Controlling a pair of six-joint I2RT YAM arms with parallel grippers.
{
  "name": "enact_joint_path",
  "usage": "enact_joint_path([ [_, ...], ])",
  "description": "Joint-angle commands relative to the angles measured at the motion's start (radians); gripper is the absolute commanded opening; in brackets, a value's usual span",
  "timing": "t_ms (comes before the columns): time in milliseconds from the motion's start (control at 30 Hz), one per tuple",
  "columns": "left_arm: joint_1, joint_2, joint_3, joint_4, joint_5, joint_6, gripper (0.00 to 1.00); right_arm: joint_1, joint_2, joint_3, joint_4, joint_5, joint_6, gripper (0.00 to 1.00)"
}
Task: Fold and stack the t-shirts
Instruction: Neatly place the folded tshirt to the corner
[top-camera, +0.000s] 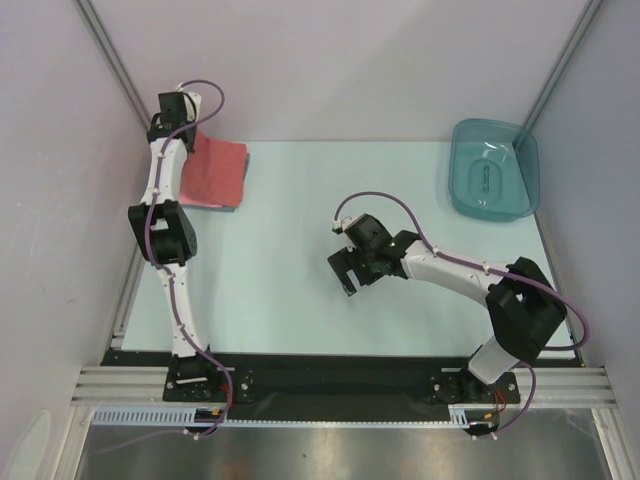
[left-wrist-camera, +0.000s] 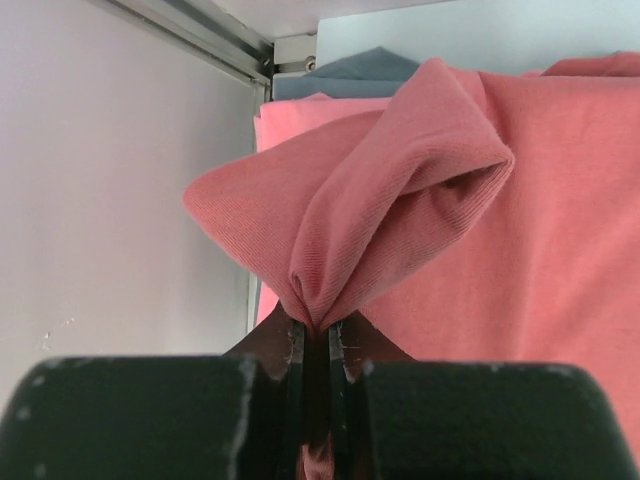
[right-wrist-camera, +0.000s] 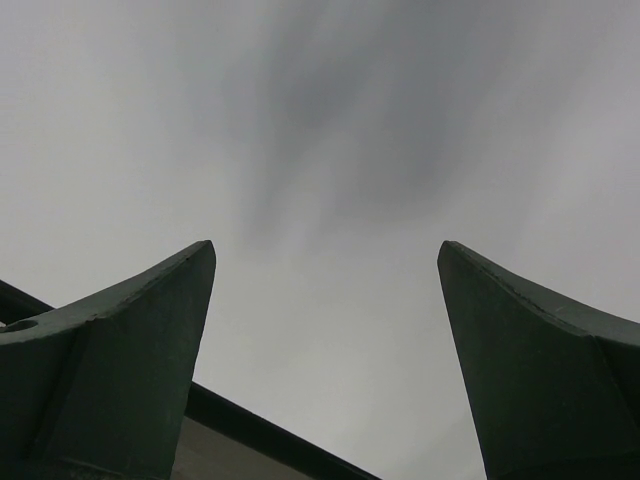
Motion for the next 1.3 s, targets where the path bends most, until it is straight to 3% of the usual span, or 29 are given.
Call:
enact_joint_path([
  [0,0.013,0.007,0.006,0.082,-0.019,0.035,0.00,0.004,0.019,0.050,-0.009,-0.006,0.007,0.98],
  [500,0.039,0.073,-0.082,0.219,-0.056,0.108,0.00,0.004,0.078,0.095,-0.031,-0.001,0.029,0.98],
  [1167,0.079,0.146,-0.109,0.320,-0.085,0.098,0.00,0.015,0.145,0.184,-0.095,0.006,0.038,0.98],
  [1233,0.085,0.148,-0.119,0.340,-0.108,0.090,0.02,0.018,0.150,0.187,-0.100,0.005,0.041,0.98],
  [1267,0.086,0.157,-0.108,0.343,-0.122,0.085,0.13,0.019,0.153,0.190,-0.103,0.006,0.041,0.98],
])
